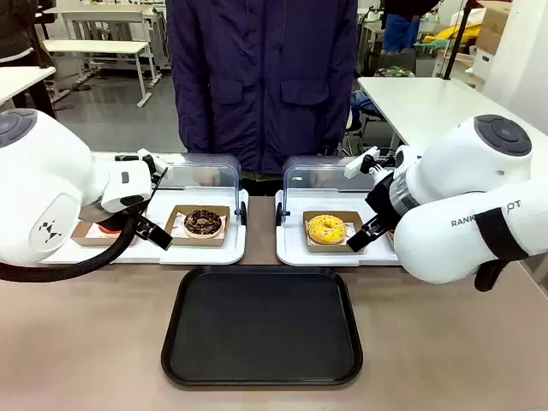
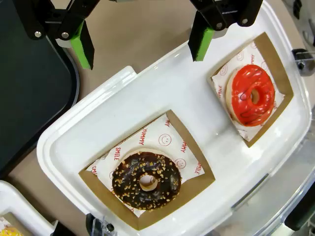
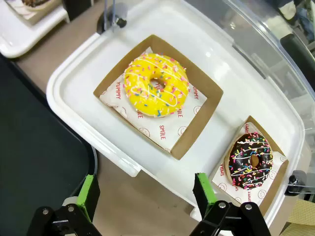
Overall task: Move the third donut from the left to the tray.
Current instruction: Pick up the Paper togo box containing the Donut indicated by the person and place it on the Handle tray.
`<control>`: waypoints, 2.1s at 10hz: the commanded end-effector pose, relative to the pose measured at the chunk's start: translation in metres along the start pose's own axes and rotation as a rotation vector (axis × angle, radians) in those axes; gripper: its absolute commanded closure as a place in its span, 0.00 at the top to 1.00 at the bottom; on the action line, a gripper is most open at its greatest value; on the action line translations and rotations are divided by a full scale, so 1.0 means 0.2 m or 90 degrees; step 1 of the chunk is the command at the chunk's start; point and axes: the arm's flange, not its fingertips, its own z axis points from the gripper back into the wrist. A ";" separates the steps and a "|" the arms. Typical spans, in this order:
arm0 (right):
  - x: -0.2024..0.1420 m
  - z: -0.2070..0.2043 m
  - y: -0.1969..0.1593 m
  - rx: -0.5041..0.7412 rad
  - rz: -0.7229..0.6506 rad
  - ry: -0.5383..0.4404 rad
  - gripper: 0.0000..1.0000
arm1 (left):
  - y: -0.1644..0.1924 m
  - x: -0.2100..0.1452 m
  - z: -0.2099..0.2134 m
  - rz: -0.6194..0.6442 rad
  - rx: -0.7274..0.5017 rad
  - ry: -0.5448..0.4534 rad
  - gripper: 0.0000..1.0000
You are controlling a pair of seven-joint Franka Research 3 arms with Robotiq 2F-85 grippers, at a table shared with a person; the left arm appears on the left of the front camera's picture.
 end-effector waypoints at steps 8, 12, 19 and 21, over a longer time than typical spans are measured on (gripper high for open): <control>0.00 0.00 0.00 0.000 0.000 0.000 1.00 | 0.00 0.00 0.00 0.000 0.000 0.000 1.00; 0.08 0.23 -0.24 0.019 -0.009 -0.013 1.00 | 0.22 0.13 0.19 0.012 -0.105 -0.002 1.00; -0.50 0.74 -1.27 0.229 -0.057 -0.263 1.00 | 1.26 -0.21 0.48 -0.155 -0.401 -0.158 1.00; -0.65 0.75 -1.38 0.261 -0.057 -0.340 1.00 | 1.40 -0.36 0.41 -0.193 -0.422 -0.236 1.00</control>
